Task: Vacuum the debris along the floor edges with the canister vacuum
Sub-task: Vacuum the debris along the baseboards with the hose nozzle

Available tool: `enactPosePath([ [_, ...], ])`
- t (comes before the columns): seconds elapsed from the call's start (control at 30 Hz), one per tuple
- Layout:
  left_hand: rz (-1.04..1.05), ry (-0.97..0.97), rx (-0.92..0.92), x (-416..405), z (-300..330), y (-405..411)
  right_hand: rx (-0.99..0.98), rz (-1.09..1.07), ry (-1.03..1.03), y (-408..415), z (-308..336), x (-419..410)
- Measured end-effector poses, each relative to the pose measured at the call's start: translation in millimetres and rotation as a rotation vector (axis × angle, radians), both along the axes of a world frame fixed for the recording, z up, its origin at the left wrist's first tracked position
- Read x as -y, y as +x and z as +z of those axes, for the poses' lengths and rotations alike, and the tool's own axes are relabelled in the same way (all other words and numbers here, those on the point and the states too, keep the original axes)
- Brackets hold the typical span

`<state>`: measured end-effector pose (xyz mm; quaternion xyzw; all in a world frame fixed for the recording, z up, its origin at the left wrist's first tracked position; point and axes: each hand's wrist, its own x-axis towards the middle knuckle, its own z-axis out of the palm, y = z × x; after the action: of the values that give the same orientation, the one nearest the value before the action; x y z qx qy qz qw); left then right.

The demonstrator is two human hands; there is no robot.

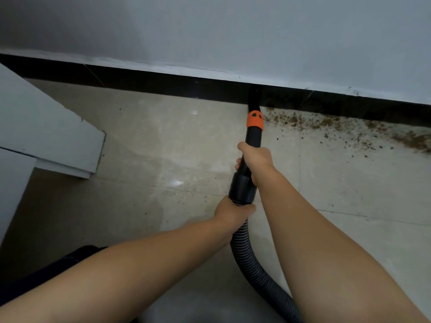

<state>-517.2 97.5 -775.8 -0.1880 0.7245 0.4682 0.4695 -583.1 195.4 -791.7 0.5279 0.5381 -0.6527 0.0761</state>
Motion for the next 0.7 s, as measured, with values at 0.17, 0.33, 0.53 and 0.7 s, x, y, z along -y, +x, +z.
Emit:
enactPosePath([
  [0.17,0.045,0.013,0.001,7.4,0.3,-1.9,-0.013,0.013,0.005,-5.6,0.5,9.0],
  [0.33,0.209,-0.003,0.0,34.3,0.3,-10.5,-0.013,0.212,-0.034,-28.6,3.6,48.7],
  [0.53,0.418,-0.006,-0.013,78.0,-5.5,-25.6,-0.045,0.503,-0.109,-62.3,0.1,113.0],
  [0.7,0.539,-0.016,-0.012,106.4,-7.2,-48.6,-0.068,0.648,-0.199,-94.0,-2.4,152.4],
])
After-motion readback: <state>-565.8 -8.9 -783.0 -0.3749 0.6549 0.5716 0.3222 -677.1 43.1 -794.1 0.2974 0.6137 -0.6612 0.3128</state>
